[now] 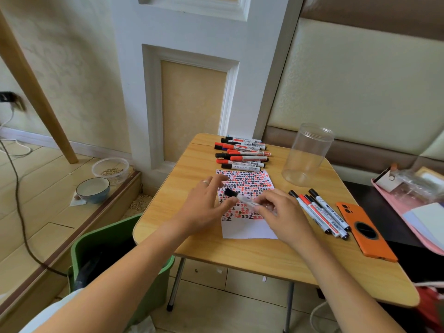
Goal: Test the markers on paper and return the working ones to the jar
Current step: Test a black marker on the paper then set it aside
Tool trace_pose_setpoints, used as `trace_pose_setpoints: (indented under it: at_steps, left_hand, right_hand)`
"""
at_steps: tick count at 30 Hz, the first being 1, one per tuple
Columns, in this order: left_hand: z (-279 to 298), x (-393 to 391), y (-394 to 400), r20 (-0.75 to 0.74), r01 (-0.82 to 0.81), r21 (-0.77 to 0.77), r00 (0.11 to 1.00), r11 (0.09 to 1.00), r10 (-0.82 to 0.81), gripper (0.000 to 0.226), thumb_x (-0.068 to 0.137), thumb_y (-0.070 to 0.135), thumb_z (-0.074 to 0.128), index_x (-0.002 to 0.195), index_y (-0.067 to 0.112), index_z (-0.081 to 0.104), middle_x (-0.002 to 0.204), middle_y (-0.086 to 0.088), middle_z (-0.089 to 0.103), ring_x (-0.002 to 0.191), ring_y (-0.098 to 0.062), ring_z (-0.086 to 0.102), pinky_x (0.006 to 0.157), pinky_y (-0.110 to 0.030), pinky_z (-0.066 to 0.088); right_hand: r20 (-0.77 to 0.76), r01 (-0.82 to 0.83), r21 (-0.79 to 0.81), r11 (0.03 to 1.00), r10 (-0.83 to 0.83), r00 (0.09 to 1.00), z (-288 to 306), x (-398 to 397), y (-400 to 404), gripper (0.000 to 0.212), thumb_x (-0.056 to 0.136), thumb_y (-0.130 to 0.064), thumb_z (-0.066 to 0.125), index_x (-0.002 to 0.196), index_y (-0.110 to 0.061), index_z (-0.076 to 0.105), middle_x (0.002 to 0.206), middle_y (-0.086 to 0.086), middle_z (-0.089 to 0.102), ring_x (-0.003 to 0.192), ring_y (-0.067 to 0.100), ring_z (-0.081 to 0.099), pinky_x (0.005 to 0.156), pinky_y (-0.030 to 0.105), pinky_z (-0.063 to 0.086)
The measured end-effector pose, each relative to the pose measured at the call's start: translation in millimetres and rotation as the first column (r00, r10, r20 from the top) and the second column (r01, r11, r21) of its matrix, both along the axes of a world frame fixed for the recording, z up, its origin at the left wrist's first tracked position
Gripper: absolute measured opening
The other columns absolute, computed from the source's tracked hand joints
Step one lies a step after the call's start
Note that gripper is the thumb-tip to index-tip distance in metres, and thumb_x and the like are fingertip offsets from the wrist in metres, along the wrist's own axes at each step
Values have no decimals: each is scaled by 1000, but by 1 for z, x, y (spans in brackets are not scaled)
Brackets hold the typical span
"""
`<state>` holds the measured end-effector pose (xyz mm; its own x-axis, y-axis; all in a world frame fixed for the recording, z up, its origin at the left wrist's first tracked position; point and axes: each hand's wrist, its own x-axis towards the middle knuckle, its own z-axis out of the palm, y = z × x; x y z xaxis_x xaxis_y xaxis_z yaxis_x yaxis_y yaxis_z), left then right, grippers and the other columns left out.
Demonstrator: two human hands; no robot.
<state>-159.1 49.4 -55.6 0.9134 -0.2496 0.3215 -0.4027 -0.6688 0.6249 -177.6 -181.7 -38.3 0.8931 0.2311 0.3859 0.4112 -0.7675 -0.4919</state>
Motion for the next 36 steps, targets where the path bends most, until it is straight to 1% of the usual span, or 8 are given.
trace_pose_setpoints:
  at_steps: [3, 5, 11, 21, 23, 29, 33, 36]
  left_hand:
    - [-9, 7, 5, 34, -71, 315, 997, 946, 64, 57, 104, 57, 37, 157, 38, 27, 161, 1, 35, 151, -19, 25, 122, -47, 20]
    - [-14, 10, 7, -11, -54, 394, 998, 918, 63, 55, 105, 57, 31, 158, 41, 26, 166, 1, 27, 156, -19, 12, 124, -49, 11]
    - [-18, 14, 7, -53, -45, 466, 995, 884, 79, 55, 105, 59, 26, 157, 41, 28, 168, 3, 21, 157, -20, 6, 123, -50, 6]
    - [-19, 14, 9, -86, -27, 457, 994, 889, 74, 54, 104, 60, 30, 155, 43, 29, 168, 4, 19, 157, -18, 4, 124, -52, 1]
    - [-19, 15, 9, -88, -28, 457, 993, 889, 76, 54, 103, 61, 31, 155, 43, 29, 168, 5, 20, 157, -18, 4, 124, -52, 1]
    - [-17, 20, 9, -54, -69, 422, 994, 904, 100, 51, 103, 60, 32, 151, 42, 39, 163, 6, 31, 153, -16, 18, 120, -49, 9]
    - [-15, 28, 10, -18, -104, 394, 992, 913, 121, 47, 105, 55, 35, 148, 40, 45, 159, 7, 37, 147, -16, 31, 120, -47, 14]
    - [-15, 39, 19, -25, -103, 356, 993, 929, 119, 47, 104, 55, 36, 149, 42, 44, 164, 7, 30, 152, -15, 25, 123, -52, 11]
  right_hand:
    - [16, 297, -102, 950, -297, 955, -9, 5, -21, 12, 95, -26, 71, 90, -19, 64, 86, -10, 51, 77, 10, 52, 62, 23, 38]
    - [32, 426, -172, 888, -427, 903, -14, 6, -34, 16, 96, -27, 70, 90, -15, 61, 90, -2, 55, 81, 19, 55, 63, 33, 43]
    - [137, 521, -305, 797, -505, 852, -22, 3, -56, 12, 95, -19, 65, 103, -13, 58, 94, 4, 59, 83, 23, 55, 60, 30, 35]
    - [248, 638, -311, 704, -588, 770, -26, 1, -68, 23, 92, -20, 71, 111, -7, 68, 103, 11, 65, 95, 27, 60, 73, 35, 49]
    - [277, 597, -281, 751, -533, 800, -26, 3, -66, 21, 90, -16, 72, 110, -8, 68, 101, 9, 64, 94, 27, 60, 73, 36, 50]
    - [240, 273, -181, 945, -226, 944, -26, 9, -41, 4, 95, -16, 66, 98, -16, 68, 95, -2, 63, 91, 18, 58, 73, 32, 50]
    - [68, 35, -197, 980, -22, 997, -25, 13, -19, 11, 99, -26, 59, 105, -23, 67, 104, -12, 60, 101, 8, 52, 82, 27, 49]
    - [-10, -7, -219, 976, 5, 1000, -27, 17, -10, 4, 97, -26, 58, 97, -27, 62, 99, -15, 54, 98, 7, 50, 82, 27, 49]
